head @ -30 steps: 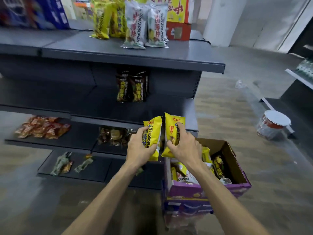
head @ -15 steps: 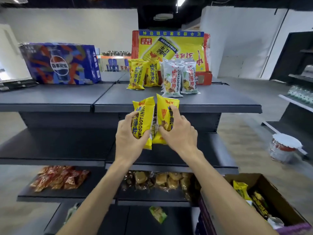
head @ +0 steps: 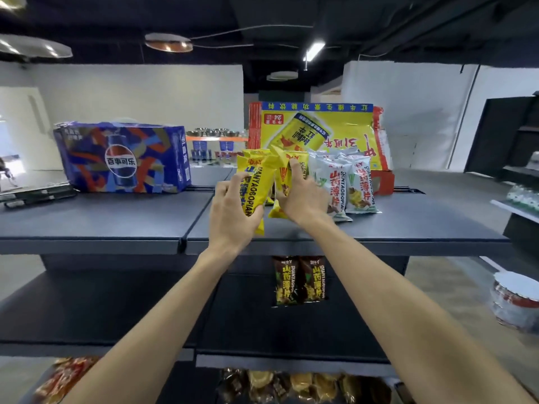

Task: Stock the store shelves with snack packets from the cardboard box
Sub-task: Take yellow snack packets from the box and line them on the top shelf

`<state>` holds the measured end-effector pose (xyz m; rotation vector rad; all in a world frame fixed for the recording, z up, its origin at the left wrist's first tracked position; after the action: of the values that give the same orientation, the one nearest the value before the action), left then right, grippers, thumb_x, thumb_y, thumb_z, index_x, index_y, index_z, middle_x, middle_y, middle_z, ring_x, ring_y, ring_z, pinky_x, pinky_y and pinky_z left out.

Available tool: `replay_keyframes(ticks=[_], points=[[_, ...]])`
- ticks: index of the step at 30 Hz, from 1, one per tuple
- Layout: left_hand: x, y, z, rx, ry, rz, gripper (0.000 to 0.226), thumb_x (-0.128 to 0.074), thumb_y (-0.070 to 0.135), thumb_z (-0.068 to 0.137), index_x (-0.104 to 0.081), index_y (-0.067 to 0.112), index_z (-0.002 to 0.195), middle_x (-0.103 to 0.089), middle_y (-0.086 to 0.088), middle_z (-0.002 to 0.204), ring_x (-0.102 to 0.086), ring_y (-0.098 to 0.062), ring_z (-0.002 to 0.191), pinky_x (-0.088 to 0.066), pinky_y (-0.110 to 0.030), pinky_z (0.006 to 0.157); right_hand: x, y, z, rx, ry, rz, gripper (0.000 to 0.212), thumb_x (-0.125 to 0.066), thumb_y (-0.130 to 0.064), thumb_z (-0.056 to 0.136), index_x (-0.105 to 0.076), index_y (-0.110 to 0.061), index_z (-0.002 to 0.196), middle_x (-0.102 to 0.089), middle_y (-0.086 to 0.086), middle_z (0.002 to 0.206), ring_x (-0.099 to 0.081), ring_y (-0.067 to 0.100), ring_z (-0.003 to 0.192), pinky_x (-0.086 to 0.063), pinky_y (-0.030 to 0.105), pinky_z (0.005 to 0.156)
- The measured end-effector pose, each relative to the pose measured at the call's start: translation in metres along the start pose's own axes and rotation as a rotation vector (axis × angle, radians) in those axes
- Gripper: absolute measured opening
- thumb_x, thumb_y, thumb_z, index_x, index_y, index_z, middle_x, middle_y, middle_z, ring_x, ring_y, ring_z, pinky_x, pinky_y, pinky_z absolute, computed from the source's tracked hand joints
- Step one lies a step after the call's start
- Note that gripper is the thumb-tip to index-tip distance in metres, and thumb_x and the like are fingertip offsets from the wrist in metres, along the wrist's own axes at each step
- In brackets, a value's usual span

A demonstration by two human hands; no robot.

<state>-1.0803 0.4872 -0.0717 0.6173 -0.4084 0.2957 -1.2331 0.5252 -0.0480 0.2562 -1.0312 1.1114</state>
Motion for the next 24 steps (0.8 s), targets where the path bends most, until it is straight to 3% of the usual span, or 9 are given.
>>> replay_keyframes(ticks=[7, 11, 14, 19, 24], points=[[-0.045, -0.043, 0.058, 0.067, 0.052, 0.06, 0.064, -0.077, 0.026, 0.082, -0.043, 0.024, 0.136, -0.053, -0.003, 0.116, -0.052, -0.022, 0.108, -0.035, -0.025, 0.083, -0.072, -0.001, 0.076, -0.105, -0.047, -0.016, 0.08, -0.05, -0.039, 0.099, 0.004, -0.024, 0.156, -0.042, 0.023, 0.135, -0.053, 0.039, 0.113, -0.045, 0.044, 0.08], [-0.064, -0.065, 0.079, 0.081, 0.045, 0.088, 0.065, -0.077, 0.026, 0.08, -0.043, 0.023, 0.136, -0.053, -0.005, 0.115, -0.053, -0.024, 0.106, -0.038, -0.027, 0.082, -0.1, 0.002, 0.101, -0.105, -0.054, -0.039, 0.081, -0.052, -0.033, 0.098, 0.002, -0.02, 0.156, -0.04, 0.023, 0.135, -0.053, 0.037, 0.108, -0.039, 0.04, 0.072], [-0.077, -0.074, 0.092, 0.111, 0.047, 0.109, 0.064, -0.076, 0.027, 0.08, -0.044, 0.023, 0.135, -0.051, -0.007, 0.115, -0.054, -0.028, 0.104, -0.043, -0.034, 0.083, -0.105, 0.002, 0.112, -0.093, -0.019, -0.045, 0.078, -0.05, -0.035, 0.097, -0.001, -0.022, 0.156, -0.038, 0.022, 0.141, -0.053, 0.038, 0.114, -0.043, 0.041, 0.076], [-0.105, -0.067, 0.109, 0.084, 0.0, 0.156, 0.064, -0.074, 0.029, 0.08, -0.041, 0.023, 0.135, -0.048, -0.01, 0.116, -0.05, -0.032, 0.105, -0.046, -0.039, 0.084, -0.107, 0.008, 0.116, -0.055, 0.096, -0.086, 0.075, -0.051, -0.036, 0.097, -0.004, -0.025, 0.156, -0.043, 0.019, 0.134, -0.054, 0.036, 0.11, -0.04, 0.038, 0.066], [-0.125, -0.068, 0.103, 0.116, -0.054, 0.265, 0.065, -0.072, 0.034, 0.08, -0.034, 0.021, 0.13, -0.038, -0.014, 0.123, -0.046, -0.036, 0.105, -0.048, -0.042, 0.076, -0.119, 0.015, 0.114, -0.06, 0.02, -0.117, 0.075, -0.048, -0.04, 0.098, -0.002, -0.026, 0.155, -0.04, 0.018, 0.134, -0.055, 0.038, 0.109, -0.036, 0.039, 0.065]])
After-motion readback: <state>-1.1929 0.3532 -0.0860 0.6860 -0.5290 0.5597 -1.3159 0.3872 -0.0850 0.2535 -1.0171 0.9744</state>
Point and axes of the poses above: each hand's wrist, its own z-axis towards the middle knuckle, its own x-axis out of the back of the hand, y = z × x, the point moved 1 cm from there along z, towards the middle knuckle
